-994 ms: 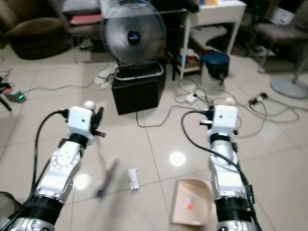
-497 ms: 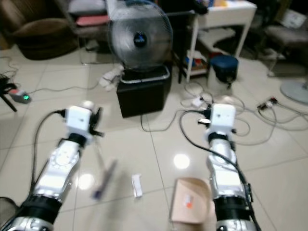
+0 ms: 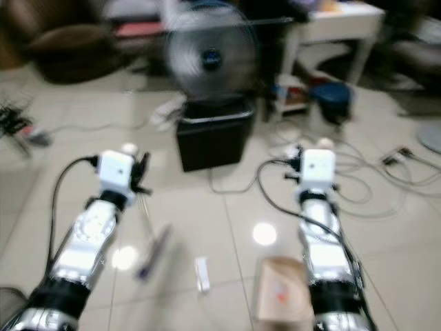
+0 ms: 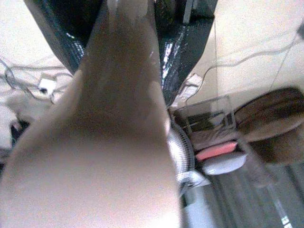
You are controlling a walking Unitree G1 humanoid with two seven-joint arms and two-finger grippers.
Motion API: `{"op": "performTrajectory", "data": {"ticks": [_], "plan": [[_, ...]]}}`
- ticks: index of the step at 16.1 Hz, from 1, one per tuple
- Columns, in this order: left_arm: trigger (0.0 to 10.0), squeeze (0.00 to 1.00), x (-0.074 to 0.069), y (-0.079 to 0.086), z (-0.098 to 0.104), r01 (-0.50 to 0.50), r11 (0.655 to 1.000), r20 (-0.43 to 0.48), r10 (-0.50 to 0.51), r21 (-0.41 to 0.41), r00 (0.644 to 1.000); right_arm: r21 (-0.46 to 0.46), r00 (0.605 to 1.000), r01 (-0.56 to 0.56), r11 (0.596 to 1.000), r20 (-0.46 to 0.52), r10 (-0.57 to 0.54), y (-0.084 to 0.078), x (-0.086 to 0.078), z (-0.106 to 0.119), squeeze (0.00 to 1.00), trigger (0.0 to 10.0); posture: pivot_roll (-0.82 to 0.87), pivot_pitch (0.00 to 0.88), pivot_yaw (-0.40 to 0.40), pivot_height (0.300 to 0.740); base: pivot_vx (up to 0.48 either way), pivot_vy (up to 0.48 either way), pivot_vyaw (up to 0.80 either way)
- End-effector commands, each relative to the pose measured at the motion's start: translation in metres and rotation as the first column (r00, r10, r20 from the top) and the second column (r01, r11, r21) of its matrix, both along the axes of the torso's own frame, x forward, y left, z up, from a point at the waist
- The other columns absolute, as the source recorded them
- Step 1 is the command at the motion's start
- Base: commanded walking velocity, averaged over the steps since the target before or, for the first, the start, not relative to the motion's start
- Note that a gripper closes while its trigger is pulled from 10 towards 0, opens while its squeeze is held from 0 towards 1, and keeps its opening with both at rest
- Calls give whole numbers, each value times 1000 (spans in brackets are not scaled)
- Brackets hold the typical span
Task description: Sweep floor
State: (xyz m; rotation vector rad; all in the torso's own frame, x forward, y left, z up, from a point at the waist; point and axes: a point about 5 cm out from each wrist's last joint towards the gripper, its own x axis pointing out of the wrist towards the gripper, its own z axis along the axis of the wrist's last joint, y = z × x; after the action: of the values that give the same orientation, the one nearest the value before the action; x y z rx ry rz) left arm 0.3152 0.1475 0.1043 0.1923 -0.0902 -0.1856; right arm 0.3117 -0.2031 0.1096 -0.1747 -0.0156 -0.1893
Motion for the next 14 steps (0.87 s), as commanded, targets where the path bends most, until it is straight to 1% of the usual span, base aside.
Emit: {"op": "performTrajectory", "data": {"ticks": [1,3,6,9,11,14], "plan": [[10000,0,4,11,12,-24,999,47,23,28,999,27,998,-27,999,57,25,12,5,11,0,10000,-65,10,37,740,394,0,0],[10000,0,5,12,12,-23,999,47,22,31,999,44,998,-15,999,63,12,11,4,11,0,10000,-63,10,40,740,394,0,0],[10000,0,5,13,13,-20,999,49,18,37,999,46,998,4,999,66,-7,10,4,9,0,10000,-51,9,45,740,393,0,0],[10000,0,6,16,14,-20,999,49,18,45,999,46,997,-1,999,75,-3,13,5,8,0,10000,-45,15,51,740,390,0,0],[10000,0,5,19,14,-23,999,46,21,48,999,54,996,-5,999,84,0,15,3,7,0,10000,-40,24,52,740,394,0,0],[10000,0,4,22,12,-30,999,27,29,35,999,67,996,-9,998,87,4,13,0,4,0,10000,-43,53,64,740,390,0,0]]}}
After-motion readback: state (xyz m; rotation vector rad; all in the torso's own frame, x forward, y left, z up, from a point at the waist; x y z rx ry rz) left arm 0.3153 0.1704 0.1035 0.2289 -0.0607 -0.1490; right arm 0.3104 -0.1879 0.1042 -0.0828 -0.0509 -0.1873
